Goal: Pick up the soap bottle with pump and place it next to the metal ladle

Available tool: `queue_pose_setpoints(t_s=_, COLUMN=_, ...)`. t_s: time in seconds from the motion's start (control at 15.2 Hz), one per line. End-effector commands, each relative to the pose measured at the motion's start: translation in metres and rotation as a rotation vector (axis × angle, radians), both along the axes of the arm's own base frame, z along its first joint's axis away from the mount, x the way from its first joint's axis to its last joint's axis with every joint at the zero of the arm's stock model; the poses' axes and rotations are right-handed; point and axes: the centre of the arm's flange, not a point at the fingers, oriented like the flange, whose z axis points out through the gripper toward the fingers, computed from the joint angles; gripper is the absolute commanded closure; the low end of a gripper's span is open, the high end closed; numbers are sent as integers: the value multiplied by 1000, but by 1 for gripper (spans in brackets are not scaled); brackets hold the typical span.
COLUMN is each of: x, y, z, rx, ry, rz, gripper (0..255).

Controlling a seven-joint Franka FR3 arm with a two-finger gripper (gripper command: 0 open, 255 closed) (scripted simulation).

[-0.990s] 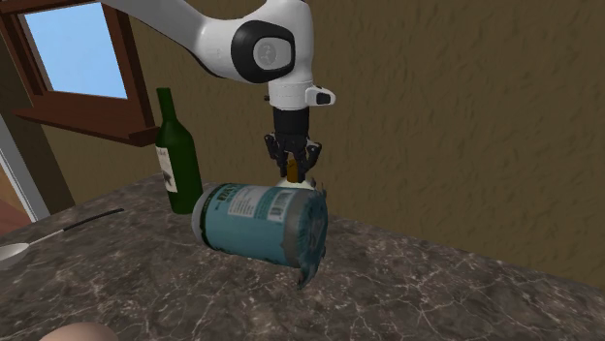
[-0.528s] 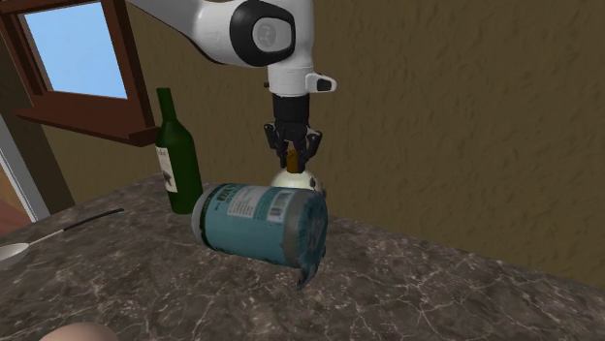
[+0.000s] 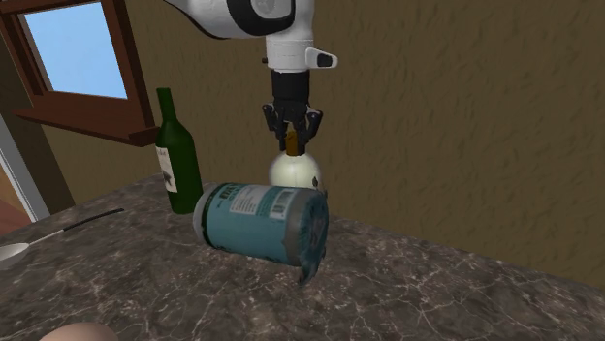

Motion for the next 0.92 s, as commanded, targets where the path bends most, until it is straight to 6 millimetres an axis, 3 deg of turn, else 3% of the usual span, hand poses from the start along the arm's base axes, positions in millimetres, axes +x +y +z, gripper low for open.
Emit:
queue_pose_setpoints(t_s=0.0, x=0, y=0, z=11, rx=0, ry=0, rz=0, gripper=255)
queue_pose_setpoints(t_s=0.86, x=0, y=0, z=79, rx=0, ry=0, rz=0, gripper=255)
